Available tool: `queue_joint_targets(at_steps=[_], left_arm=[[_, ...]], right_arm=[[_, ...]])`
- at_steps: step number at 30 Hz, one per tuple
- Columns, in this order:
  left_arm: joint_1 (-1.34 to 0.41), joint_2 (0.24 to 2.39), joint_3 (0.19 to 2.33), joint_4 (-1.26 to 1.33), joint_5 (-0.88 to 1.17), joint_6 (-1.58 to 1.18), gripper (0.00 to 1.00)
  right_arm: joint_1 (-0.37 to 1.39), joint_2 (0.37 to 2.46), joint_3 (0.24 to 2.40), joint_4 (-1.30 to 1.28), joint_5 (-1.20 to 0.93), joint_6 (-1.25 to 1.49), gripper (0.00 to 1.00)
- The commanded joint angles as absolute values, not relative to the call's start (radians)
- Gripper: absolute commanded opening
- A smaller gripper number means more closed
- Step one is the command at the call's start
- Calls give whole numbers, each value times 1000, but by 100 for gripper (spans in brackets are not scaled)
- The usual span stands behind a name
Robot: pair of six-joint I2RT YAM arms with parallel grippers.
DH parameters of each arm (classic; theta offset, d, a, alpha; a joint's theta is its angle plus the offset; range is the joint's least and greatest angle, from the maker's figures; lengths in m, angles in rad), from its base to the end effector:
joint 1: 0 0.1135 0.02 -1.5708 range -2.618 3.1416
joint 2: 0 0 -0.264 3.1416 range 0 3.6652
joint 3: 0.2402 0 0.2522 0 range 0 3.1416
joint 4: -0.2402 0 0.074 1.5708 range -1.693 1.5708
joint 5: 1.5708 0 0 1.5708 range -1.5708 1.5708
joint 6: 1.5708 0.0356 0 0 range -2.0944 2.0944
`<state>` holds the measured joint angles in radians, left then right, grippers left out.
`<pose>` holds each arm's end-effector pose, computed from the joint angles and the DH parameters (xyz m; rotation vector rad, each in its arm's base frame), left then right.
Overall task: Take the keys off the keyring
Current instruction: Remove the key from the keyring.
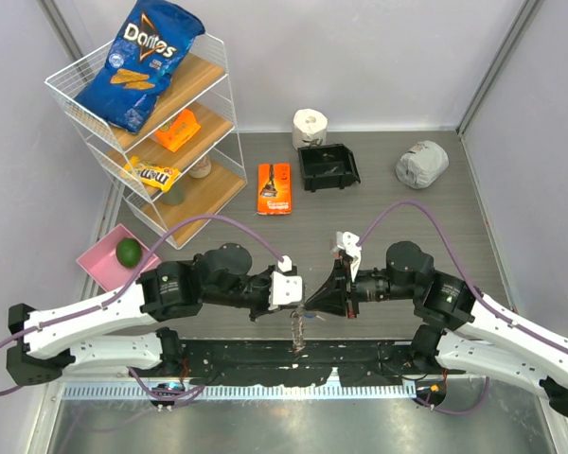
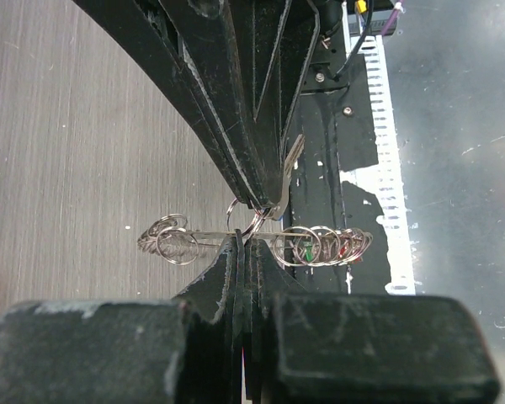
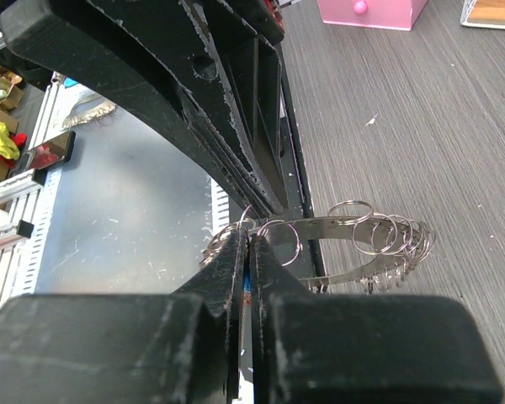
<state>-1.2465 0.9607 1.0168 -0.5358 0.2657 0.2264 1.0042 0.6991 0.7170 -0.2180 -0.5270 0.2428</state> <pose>0.0568 -0.1983 0.3535 1.5732 1.4756 -0.8879 0.0732 0.1484 0.3269 -1.1009 1.6169 1.3302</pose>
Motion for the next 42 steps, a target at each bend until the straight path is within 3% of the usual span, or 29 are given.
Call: queue_joint_targets(at_steps=[1,23,42], left_arm=[[-1264,968,1045,-514,236,250,0],[-1385,1066,1094,-589,43,316,0],[-1417,1097,1075,-557,-60,321,0]], right_arm=[[1006,700,775,-143,-538,261,5],[1000,724,775,-153,-370,328,5],[980,825,790,-132,-452,428,5]])
